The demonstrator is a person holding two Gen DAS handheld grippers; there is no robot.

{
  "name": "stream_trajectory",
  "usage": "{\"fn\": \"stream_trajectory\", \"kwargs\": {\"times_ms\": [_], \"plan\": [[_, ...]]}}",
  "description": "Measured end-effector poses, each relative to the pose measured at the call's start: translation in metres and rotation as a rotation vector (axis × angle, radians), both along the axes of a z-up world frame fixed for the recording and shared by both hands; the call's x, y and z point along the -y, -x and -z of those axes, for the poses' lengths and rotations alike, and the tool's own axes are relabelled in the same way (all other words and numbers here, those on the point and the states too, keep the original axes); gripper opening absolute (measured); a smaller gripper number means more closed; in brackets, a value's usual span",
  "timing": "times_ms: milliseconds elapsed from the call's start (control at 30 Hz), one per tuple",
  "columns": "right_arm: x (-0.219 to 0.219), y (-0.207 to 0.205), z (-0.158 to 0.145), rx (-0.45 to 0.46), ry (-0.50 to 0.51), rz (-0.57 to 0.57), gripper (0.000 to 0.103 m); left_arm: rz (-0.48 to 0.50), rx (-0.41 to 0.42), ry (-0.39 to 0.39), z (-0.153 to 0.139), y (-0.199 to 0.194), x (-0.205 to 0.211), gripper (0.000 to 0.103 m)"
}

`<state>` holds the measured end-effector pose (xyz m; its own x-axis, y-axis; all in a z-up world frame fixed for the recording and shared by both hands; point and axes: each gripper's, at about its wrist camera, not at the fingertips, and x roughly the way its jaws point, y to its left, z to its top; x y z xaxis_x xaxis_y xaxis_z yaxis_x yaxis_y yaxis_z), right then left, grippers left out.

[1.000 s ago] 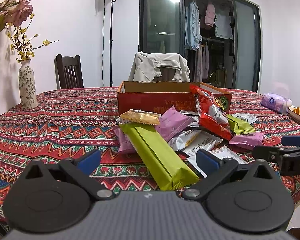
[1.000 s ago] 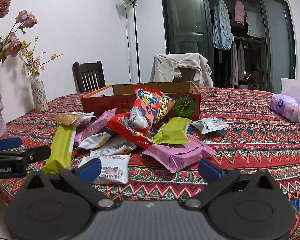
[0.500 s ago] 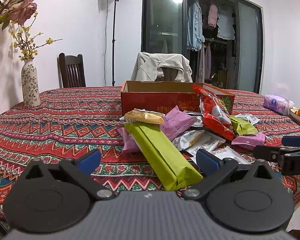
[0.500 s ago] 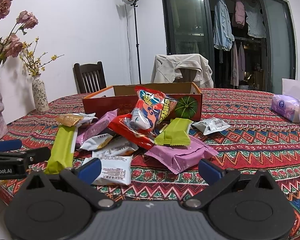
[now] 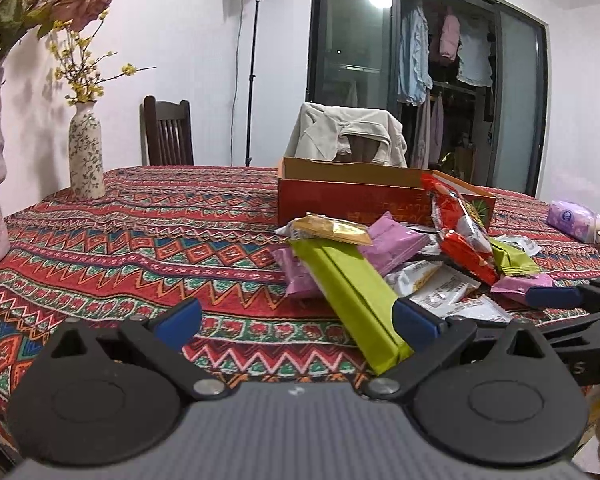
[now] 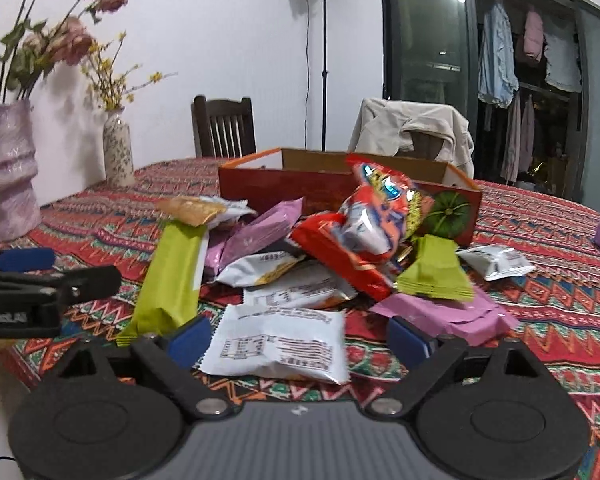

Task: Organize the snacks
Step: 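Grasp the green bar with the left gripper while the right gripper grasps a white packet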

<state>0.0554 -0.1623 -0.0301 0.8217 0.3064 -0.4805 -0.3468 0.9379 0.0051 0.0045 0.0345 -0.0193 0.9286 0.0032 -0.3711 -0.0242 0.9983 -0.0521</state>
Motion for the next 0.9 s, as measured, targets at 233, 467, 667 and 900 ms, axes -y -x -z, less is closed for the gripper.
{"fn": "stream_trajectory", "kwargs": {"times_ms": [233, 467, 667, 900], "plan": [[-0.014, -0.015, 0.011, -0.05, 0.024, 0.01, 0.084, -0.006, -0.007, 0.013, 0.002, -0.001, -0.008, 0.103], [-0.015, -0.01, 0.013, -0.034, 0.022, -0.019, 0.078, 0.0, -0.017, 0.023, 0.002, -0.002, -0.009, 0.103], [-0.017, -0.004, 0.011, -0.013, 0.021, -0.065, 0.055, 0.001, -0.03, 0.014, 0.001, -0.004, -0.004, 0.103], [-0.006, 0.001, 0.006, 0.009, -0.041, -0.065, 0.047, 0.0, -0.052, 0.009, -0.002, -0.012, 0.005, 0.103]]}}
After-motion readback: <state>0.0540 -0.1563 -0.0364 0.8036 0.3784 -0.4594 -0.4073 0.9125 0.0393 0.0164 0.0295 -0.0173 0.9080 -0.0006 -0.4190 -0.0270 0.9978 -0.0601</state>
